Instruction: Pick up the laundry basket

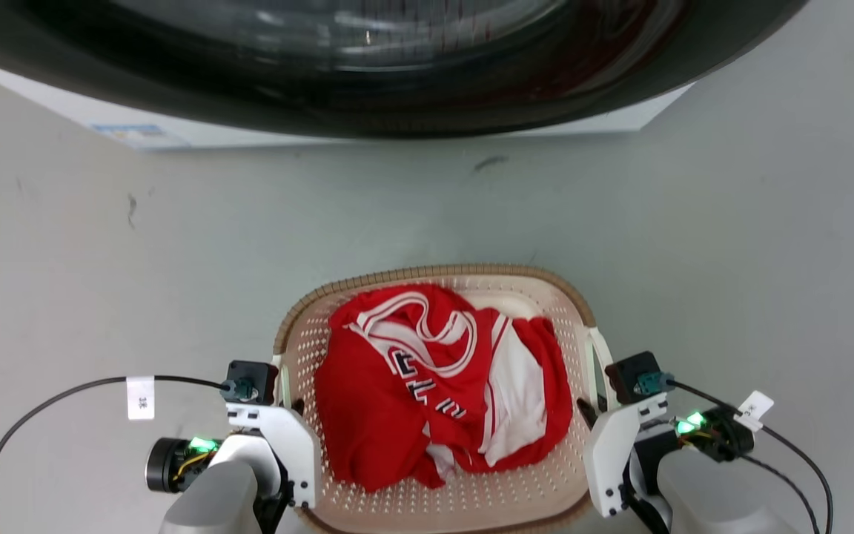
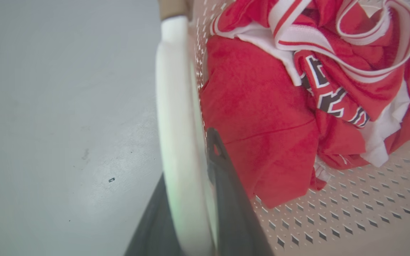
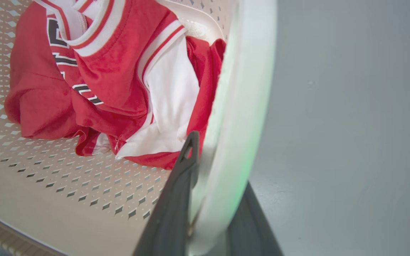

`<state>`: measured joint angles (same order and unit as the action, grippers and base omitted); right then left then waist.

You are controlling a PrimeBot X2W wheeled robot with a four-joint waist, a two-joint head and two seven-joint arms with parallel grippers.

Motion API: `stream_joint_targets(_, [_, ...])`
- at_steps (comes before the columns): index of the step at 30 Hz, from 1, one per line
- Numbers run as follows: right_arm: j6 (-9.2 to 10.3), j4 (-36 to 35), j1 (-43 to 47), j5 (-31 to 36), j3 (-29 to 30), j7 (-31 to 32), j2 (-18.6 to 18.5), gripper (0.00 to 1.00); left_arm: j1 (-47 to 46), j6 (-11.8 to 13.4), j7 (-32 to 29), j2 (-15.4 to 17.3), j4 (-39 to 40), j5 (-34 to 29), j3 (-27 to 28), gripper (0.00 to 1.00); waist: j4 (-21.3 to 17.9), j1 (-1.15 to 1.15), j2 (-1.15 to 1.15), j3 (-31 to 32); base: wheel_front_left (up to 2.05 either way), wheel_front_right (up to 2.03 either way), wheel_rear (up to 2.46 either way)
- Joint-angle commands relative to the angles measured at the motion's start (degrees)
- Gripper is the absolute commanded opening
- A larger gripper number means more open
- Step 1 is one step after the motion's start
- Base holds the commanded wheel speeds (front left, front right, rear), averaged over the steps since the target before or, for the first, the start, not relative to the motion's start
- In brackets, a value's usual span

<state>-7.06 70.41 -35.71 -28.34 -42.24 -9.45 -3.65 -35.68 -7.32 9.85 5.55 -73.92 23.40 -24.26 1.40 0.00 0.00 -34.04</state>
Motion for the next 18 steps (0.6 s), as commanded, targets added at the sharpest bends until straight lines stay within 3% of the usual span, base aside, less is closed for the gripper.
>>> stream_joint_targets(1, [-0.77,-1.3,0.8,-0.3,-1.1,0.2,1.4,0.0,0.7,-0.2,-0.5,-1.2,0.3,0.2,-0.9,0.0,-0.8,0.0,0.0,2.9,0.0,0.0,0.0])
stream_joint_targets(5, [-0.77,-1.4,1.8,-1.8,-2.7,1.3,1.5,0.0,1.7,-0.3,-2.0,-1.1,0.4,1.7,-2.5,0.0,-1.3,0.0,0.0,6.4,0.0,0.0,0.0])
stream_joint_targets(6, [-0.78,-1.7,3.1,-3.7,-5.0,3.7,1.5,0.0,3.0,-0.4,-4.7,-1.1,1.2,4.0,-4.8,0.0,-1.8,0.0,0.0,10.7,0.0,0.0,0.0])
stream_joint_targets(18, [-0.79,-0.2,3.7,-7.0,-10.1,9.3,1.6,0.0,4.6,-0.5,-12.7,0.5,5.2,11.3,-10.8,0.0,-2.6,0.0,0.0,19.4,0.0,0.0,0.0])
